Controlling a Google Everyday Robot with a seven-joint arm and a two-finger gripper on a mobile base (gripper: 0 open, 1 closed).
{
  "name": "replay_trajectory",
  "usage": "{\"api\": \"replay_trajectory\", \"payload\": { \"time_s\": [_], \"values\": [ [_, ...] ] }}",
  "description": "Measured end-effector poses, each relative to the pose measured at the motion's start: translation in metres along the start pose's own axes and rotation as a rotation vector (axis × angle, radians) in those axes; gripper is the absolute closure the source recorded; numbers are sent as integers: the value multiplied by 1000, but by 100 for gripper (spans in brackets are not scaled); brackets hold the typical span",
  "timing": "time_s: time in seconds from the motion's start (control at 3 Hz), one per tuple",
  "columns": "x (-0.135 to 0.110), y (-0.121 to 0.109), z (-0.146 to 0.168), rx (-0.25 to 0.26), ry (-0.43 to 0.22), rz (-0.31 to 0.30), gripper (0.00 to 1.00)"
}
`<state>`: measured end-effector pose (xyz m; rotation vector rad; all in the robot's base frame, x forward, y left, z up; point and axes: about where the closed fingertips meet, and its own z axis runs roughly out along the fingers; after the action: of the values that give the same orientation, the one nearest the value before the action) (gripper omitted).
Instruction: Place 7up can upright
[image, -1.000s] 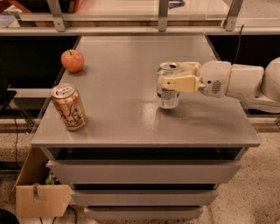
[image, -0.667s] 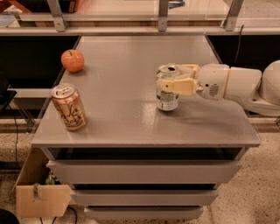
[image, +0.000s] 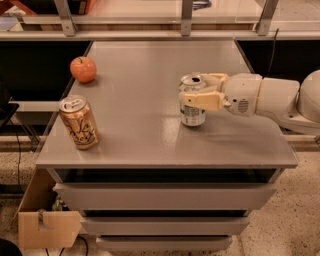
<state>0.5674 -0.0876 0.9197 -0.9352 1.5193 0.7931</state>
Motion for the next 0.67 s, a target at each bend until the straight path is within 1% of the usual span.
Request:
{"api": "replay_trajectory", "payload": {
  "time_s": [0.33, 0.67],
  "values": [
    [0, 1, -1, 9, 7, -21, 13],
    [-3, 2, -2, -8, 1, -42, 0]
  ]
}}
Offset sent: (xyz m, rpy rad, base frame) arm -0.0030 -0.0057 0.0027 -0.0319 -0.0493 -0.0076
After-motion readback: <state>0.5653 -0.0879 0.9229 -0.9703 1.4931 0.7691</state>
